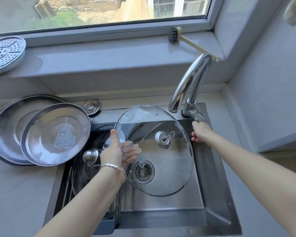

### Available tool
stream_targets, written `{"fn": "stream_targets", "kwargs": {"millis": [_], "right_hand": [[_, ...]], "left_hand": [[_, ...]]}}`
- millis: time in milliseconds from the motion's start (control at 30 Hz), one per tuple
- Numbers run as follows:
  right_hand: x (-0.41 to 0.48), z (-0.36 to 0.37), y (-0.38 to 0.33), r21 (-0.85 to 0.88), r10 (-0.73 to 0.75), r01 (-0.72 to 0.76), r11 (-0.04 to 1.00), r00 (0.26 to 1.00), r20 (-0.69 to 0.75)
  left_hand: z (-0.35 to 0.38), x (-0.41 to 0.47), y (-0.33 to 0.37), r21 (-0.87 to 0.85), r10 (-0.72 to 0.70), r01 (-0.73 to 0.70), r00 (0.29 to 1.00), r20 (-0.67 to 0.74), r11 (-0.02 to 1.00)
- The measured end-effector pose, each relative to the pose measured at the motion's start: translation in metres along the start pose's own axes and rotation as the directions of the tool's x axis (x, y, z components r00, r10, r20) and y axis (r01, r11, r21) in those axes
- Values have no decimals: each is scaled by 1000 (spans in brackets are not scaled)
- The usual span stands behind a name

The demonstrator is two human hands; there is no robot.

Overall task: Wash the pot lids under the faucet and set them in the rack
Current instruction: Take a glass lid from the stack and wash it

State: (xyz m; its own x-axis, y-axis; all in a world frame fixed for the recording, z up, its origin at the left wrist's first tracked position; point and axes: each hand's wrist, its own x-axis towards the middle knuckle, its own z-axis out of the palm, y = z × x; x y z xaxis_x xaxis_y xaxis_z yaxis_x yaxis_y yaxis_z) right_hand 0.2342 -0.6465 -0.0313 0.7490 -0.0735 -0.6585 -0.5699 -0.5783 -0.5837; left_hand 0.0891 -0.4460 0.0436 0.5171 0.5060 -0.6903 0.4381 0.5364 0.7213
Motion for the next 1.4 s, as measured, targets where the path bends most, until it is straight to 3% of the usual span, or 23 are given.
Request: {"fn": "stream_targets", "kwargs": {"millis": [133,200,267,300,367,467,533,633,667,733,800,833,867,967,1000,1033,1133,1167,1200,1267,1300,1333,1400], "right_hand": [[-2,2,-2,5,26,-26,1000,1000,1],[-7,10,-3,-145,29,-44,988,994,-101],[-28,23,-3,-343,-201,101,934,942,-270],[-47,31,-3,-392,-422,302,869,866,-268],[-92,51,-8,-393,-736,677,622,677,1],[-121,81,-11,-398,-792,858,324,476,381],[-109,86,-25,-447,-772,818,361,531,348],[-83,75,-46,-449,-580,582,678,799,160],[-83,75,-47,-441,-539,535,721,832,129],[-103,84,-40,-442,-658,657,611,732,179],[-126,95,-26,-405,-832,842,356,483,273],[-123,94,-22,-393,-866,872,291,415,279],[-114,89,-25,-400,-859,858,322,442,258],[-85,73,-34,-357,-624,596,719,780,46],[-87,72,-35,-342,-592,564,751,806,30],[-97,75,-34,-353,-631,606,713,774,55],[-123,87,-18,-371,-848,846,383,481,222],[-119,84,-16,-375,-866,858,352,450,216],[-109,79,-17,-378,-839,819,431,518,166],[-91,72,-22,-294,-647,619,729,763,3],[-90,73,-22,-266,-588,563,783,809,-20],[-97,77,-22,-281,-623,598,751,782,0],[-119,90,-16,-338,-828,804,489,550,109]], "left_hand": [[2,-1,0,5,-4,4,1000,19,1000],[2,-2,1,8,-5,5,1000,20,1000],[3,-2,0,22,3,-4,1000,8,1000],[4,-3,-1,32,9,-9,1000,1,999],[7,-3,-4,52,31,-30,999,-14,998],[10,-4,-8,100,78,-71,994,-71,992],[10,-5,-10,122,90,-80,993,-80,989],[11,-10,-13,117,93,-88,995,-37,989],[12,-11,-13,109,102,-98,994,-28,989],[12,-11,-14,140,144,-139,989,-27,980],[12,-13,-14,232,206,-194,978,-29,953],[11,-14,-14,246,218,-207,976,-19,947],[11,-16,-13,237,217,-212,976,4,948],[14,-24,-13,203,193,-204,978,76,957],[14,-25,-14,206,199,-213,976,85,955],[14,-27,-15,205,214,-227,973,85,952],[10,-26,-15,234,284,-293,956,74,927],[9,-27,-15,231,281,-291,957,78,928],[8,-29,-14,218,263,-276,961,90,936],[8,-31,-15,214,226,-245,968,108,946],[7,-31,-17,223,225,-244,968,110,944],[7,-30,-17,229,235,-253,966,105,940],[7,-28,-17,241,269,-281,960,81,929]]}}
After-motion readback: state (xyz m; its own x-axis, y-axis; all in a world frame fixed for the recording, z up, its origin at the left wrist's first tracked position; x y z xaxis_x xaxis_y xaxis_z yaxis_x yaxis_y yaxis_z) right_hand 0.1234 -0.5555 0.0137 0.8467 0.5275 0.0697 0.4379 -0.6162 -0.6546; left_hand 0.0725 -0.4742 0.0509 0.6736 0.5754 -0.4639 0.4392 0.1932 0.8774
